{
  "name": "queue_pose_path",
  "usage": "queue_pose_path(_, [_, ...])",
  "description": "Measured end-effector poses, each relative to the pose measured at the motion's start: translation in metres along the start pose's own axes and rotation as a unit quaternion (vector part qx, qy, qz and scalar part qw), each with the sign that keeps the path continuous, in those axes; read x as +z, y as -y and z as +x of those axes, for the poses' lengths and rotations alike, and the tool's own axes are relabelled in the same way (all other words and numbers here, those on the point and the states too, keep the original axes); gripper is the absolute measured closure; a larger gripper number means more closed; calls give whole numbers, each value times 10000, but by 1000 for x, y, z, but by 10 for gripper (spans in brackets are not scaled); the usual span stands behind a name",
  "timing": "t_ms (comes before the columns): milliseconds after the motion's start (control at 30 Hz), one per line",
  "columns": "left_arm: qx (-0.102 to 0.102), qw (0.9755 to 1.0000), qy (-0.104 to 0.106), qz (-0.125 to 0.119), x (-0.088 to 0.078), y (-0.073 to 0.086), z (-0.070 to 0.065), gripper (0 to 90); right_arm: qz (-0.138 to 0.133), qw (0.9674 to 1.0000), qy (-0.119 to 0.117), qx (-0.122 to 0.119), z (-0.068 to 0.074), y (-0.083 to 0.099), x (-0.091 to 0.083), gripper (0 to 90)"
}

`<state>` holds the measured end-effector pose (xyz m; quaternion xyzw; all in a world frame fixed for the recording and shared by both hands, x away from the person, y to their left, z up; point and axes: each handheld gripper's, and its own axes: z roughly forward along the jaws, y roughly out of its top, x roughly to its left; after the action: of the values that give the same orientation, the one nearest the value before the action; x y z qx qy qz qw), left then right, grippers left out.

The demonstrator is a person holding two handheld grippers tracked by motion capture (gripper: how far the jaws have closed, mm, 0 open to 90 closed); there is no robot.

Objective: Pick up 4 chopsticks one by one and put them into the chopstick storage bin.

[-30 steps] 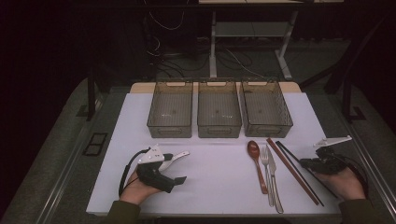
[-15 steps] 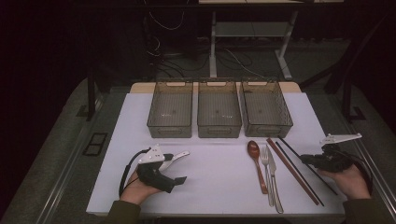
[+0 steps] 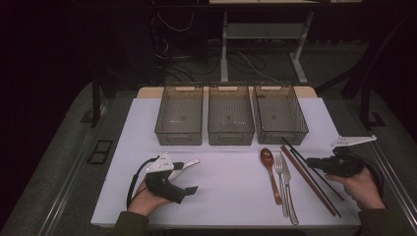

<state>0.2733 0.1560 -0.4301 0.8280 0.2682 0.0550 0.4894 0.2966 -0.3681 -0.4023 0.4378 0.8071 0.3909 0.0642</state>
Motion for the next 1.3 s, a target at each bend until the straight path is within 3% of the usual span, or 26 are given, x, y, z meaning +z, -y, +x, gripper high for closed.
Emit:
queue_pose_path(200, [-33, 10000, -12, -68, 1, 2, 0, 10, -77, 9998, -115, -108, 7, -7, 6, 857])
queue_pose_path(433, [-112, 9999, -15, -107, 1, 4, 2, 25, -298, 9982, -294, -421, 14, -19, 17, 857])
queue_pose_path(800, [-130, 9998, -66, -142, 0, 4, -1, 2, -411, 9961, -484, -609, 22, -34, 39, 856])
queue_pose_path(1300, [-113, 9998, -87, -127, 2, 5, -1, 0, -497, 9942, -607, -737, 36, -54, 51, 857])
